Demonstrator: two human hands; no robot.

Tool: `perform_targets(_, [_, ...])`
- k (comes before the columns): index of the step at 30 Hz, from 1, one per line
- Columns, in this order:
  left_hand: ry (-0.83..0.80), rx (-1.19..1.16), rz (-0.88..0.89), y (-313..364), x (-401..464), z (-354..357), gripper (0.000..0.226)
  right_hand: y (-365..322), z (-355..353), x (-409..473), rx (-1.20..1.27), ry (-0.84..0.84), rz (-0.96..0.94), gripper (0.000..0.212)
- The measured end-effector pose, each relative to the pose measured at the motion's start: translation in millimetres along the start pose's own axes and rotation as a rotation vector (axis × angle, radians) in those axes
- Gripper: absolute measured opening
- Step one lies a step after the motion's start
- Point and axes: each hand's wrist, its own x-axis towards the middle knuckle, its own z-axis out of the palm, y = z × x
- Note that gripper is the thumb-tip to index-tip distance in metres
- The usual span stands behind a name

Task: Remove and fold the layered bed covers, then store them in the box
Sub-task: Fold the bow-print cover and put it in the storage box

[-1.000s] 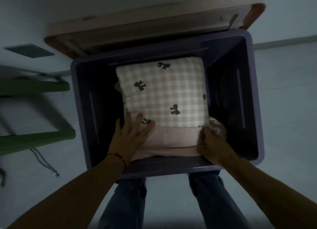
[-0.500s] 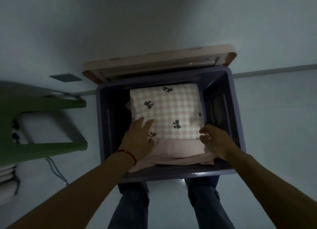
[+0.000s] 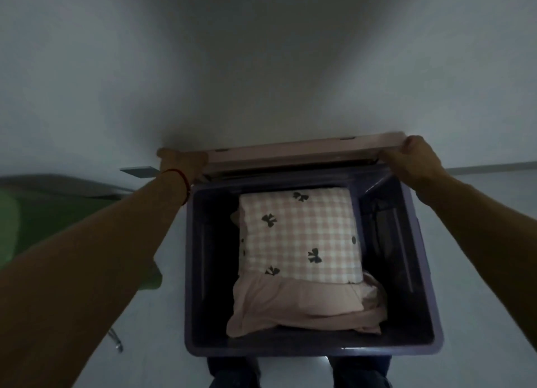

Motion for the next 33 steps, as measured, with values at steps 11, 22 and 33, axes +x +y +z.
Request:
perform_targets(11, [-0.096, 0.049, -0.033, -16, 2, -20, 0.028, -7, -2, 9, 0.219, -0.050, 0.134, 0.046])
perform_targets(22, [0.021, -0.311, -0.032, -32, -21, -56, 0.049, -16, -45, -32, 0.312, 0.185, -0.008, 0.046])
perform_targets(33, [0.108, -0.291, 0.129, -14, -88, -110, 0.062, -48, -96, -110, 0.192, 0.471, -0.101, 0.046])
